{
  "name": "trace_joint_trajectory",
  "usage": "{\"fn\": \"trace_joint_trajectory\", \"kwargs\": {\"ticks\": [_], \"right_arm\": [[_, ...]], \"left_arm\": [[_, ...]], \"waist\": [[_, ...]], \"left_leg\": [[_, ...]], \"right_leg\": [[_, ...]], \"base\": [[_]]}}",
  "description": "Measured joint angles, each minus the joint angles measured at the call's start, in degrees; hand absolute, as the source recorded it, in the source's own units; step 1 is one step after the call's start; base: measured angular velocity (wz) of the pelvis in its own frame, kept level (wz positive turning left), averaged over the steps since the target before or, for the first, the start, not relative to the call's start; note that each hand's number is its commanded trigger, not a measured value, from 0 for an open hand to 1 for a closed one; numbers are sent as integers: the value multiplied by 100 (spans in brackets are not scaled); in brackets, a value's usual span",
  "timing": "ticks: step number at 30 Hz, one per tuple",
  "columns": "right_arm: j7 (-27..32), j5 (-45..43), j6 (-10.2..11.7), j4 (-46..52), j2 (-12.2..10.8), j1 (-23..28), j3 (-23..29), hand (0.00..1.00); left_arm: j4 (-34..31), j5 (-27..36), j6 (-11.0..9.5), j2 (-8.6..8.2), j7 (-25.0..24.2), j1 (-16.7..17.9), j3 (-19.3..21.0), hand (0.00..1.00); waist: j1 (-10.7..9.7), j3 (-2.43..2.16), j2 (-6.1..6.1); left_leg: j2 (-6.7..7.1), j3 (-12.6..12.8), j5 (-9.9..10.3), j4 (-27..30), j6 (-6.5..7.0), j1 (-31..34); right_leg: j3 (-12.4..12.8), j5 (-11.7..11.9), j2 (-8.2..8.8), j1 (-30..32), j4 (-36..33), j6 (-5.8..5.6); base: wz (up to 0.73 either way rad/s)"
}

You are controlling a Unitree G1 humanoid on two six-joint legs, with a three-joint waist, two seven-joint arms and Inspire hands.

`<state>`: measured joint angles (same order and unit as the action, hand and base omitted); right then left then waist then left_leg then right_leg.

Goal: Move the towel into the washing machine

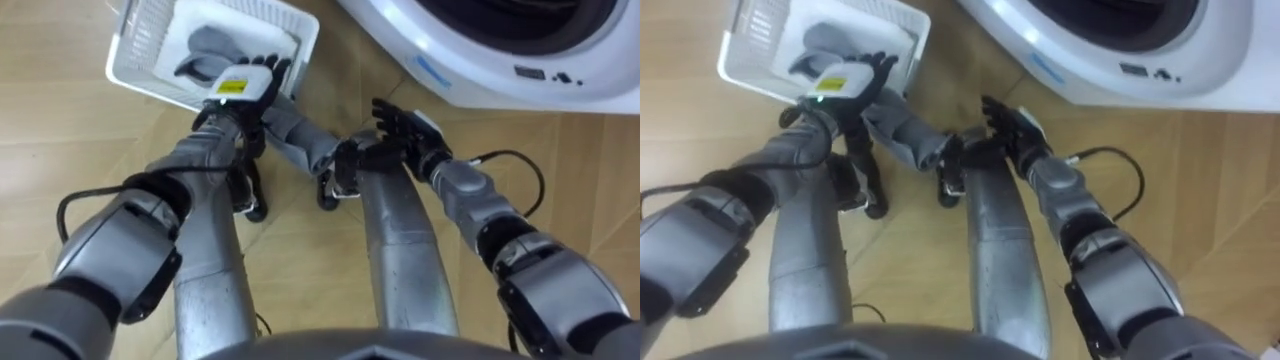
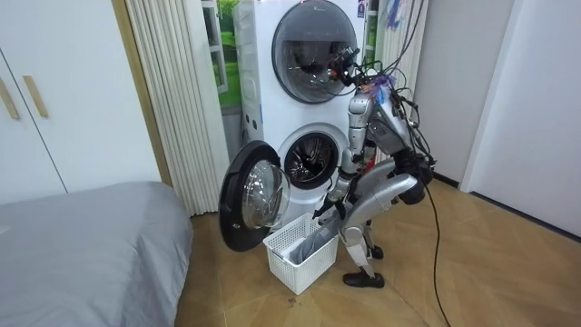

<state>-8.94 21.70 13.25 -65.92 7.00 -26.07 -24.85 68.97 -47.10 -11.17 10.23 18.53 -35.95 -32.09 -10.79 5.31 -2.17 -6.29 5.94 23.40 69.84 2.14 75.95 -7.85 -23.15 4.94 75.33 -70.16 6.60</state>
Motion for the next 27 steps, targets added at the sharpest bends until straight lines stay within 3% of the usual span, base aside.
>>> {"fn": "trace_joint_trajectory", "kwargs": {"ticks": [5,9,10,11,12,16,27], "right_arm": [[3,406,48,182,7,3,-206,0],[-6,508,50,230,2,-3,-218,0],[-4,506,51,231,5,-6,-254,0],[-2,505,58,218,9,-17,-267,0],[-1,506,59,213,9,-26,-269,0],[0,508,121,212,7,-57,-386,0],[-2,510,118,206,2,-133,-405,0]], "left_arm": [[-35,-4,-36,175,138,-24,-460,0],[-34,1,-40,213,129,-68,-555,0],[-55,8,-39,233,115,-71,-638,14],[-92,15,-40,249,94,-70,-681,49],[-92,23,-39,250,87,-71,-714,70],[-97,29,-42,267,-128,-71,-947,100],[-107,29,-37,322,-401,-164,-1099,100]], "waist": [[-177,-2,-4],[-201,-3,-6],[-204,-4,-7],[-212,-4,-7],[-222,-5,-9],[-320,-8,-14],[-356,-17,-151]], "left_leg": [[-26,-12,85,166,-38,215],[-99,-19,103,199,-47,313],[-99,-25,109,196,-51,317],[-98,-32,115,195,-55,322],[-99,-34,116,195,-55,325],[-98,-31,137,190,-38,335],[-97,10,145,138,-23,400]], "right_leg": [[-4,-90,-17,213,-173,37],[-19,-91,-74,296,-166,44],[-23,-93,-83,296,-153,48],[-30,-98,-83,296,-148,55],[-34,-101,-80,296,-147,56],[-47,-124,-52,296,-146,52],[-42,-129,-2,366,-103,35]], "base": [[0],[-5],[0],[0],[0],[2],[0]]}}
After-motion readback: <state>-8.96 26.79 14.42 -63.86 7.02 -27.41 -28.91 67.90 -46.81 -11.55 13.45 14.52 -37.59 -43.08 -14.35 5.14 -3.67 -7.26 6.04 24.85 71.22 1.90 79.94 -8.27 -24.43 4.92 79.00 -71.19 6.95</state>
